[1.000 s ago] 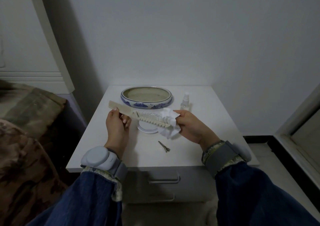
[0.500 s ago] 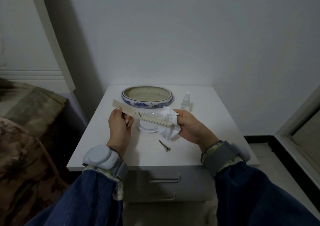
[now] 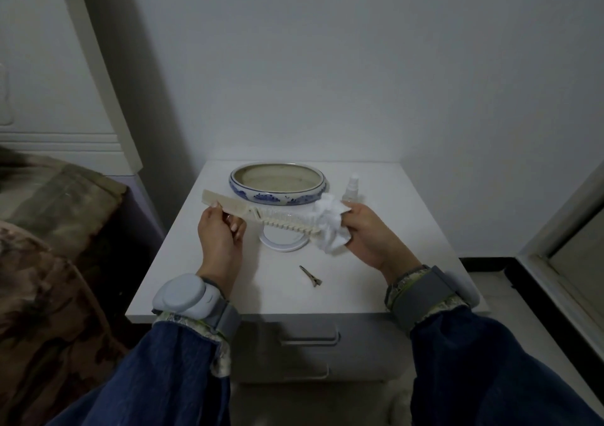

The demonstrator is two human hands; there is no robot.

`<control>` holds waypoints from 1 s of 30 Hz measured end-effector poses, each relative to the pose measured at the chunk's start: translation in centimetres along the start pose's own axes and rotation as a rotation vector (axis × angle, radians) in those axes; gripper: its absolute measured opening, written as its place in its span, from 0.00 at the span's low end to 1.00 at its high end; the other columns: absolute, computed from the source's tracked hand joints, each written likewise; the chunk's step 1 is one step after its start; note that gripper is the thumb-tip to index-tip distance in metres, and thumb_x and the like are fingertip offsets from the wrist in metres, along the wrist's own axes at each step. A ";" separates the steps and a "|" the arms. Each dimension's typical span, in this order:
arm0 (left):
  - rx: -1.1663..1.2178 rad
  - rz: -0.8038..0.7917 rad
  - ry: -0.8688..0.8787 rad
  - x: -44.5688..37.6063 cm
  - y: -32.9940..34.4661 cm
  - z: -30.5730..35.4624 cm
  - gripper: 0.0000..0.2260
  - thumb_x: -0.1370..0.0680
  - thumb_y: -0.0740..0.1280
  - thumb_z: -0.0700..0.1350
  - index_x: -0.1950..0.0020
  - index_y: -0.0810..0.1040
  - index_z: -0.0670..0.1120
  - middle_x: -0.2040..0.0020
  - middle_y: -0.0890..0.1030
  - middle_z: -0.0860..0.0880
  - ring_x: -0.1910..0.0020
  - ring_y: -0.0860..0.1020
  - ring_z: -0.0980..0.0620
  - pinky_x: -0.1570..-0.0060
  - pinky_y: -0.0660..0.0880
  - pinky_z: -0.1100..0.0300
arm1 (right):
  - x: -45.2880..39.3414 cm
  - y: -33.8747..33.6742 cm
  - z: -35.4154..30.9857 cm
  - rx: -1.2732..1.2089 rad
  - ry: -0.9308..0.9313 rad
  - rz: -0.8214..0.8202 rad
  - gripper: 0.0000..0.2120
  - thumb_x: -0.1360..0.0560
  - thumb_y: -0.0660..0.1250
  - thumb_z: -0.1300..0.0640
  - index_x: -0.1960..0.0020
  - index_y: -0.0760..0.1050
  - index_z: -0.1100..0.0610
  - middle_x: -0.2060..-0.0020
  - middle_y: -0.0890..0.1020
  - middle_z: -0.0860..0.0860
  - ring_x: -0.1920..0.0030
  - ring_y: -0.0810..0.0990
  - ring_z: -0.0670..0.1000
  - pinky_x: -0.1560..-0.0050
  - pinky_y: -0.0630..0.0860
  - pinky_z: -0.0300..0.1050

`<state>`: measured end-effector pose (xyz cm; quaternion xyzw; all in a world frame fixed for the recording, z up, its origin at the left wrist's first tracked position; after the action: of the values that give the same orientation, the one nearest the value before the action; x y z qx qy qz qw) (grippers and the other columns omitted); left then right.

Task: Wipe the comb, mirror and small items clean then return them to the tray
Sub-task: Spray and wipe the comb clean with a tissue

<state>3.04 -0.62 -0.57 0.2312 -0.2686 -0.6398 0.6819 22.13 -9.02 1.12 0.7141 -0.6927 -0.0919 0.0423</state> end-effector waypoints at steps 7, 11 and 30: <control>0.016 0.070 0.004 -0.1 -0.2 0.1 0.15 0.18 0.50 0.38 0.64 0.61 0.46 0.78 0.64 0.54 0.82 0.62 0.60 0.82 0.58 0.69 | 0.5 0.9 -0.6 0.093 0.030 -0.059 0.13 0.23 0.56 0.69 0.60 0.77 0.62 0.72 0.82 0.50 0.70 0.80 0.47 0.62 0.76 0.36; -0.057 0.082 0.026 -0.2 -0.2 0.0 0.15 0.18 0.50 0.38 0.64 0.61 0.46 0.70 0.60 0.49 0.82 0.62 0.60 0.81 0.59 0.69 | 0.5 1.0 -0.8 0.051 0.067 -0.031 0.09 0.23 0.56 0.69 0.57 0.75 0.64 0.73 0.80 0.47 0.74 0.77 0.42 0.75 0.70 0.31; -0.110 0.144 0.091 0.1 -0.3 0.4 0.12 0.17 0.49 0.39 0.59 0.64 0.46 0.64 0.69 0.49 0.81 0.67 0.60 0.79 0.63 0.68 | 0.0 -0.7 -1.1 -0.121 -0.098 0.322 0.08 0.23 0.59 0.63 0.51 0.77 0.60 0.60 0.81 0.53 0.62 0.81 0.48 0.62 0.77 0.37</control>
<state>2.57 -0.74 -0.45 0.2024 -0.2178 -0.5915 0.7494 22.98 -9.02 2.05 0.5847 -0.7926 -0.1602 0.0655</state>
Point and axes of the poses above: each hand's wrist, its own x-axis away from the middle knuckle, its own y-axis out of the palm, z = x × y, the point moved 2 cm from there along -x, towards the middle knuckle
